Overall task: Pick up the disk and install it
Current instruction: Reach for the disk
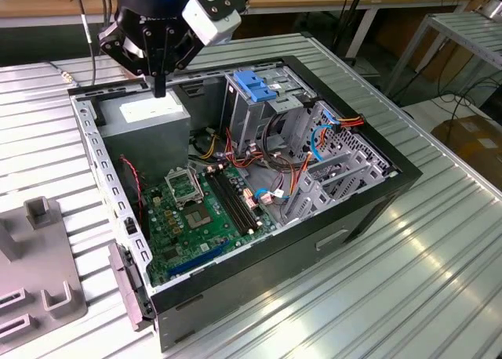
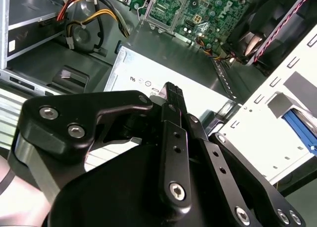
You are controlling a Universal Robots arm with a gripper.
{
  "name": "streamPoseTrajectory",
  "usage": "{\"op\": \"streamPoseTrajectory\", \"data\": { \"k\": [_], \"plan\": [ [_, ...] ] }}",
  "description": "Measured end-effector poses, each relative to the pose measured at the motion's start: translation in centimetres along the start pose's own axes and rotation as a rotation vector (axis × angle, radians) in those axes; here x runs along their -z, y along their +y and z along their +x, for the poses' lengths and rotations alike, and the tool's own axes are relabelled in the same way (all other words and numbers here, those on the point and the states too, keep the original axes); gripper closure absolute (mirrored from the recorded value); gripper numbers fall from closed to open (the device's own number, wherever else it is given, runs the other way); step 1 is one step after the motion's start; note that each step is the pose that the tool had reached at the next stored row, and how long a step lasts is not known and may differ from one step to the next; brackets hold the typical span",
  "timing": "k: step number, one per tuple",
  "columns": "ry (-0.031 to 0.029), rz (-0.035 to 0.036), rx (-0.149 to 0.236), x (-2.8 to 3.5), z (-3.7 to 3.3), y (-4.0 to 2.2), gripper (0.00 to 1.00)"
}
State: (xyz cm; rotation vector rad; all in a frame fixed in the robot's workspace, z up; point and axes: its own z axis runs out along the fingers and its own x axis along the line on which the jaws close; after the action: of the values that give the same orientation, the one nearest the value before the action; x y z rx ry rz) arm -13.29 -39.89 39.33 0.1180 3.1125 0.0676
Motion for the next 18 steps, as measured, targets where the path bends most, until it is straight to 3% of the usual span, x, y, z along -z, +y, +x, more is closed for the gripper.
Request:
{"op": "streamPoseTrajectory", "data": {
  "k": [18],
  "plan": [
    [0.0,0.0,0.0,0.01,0.53,-0.04,0.9]
  ]
}}
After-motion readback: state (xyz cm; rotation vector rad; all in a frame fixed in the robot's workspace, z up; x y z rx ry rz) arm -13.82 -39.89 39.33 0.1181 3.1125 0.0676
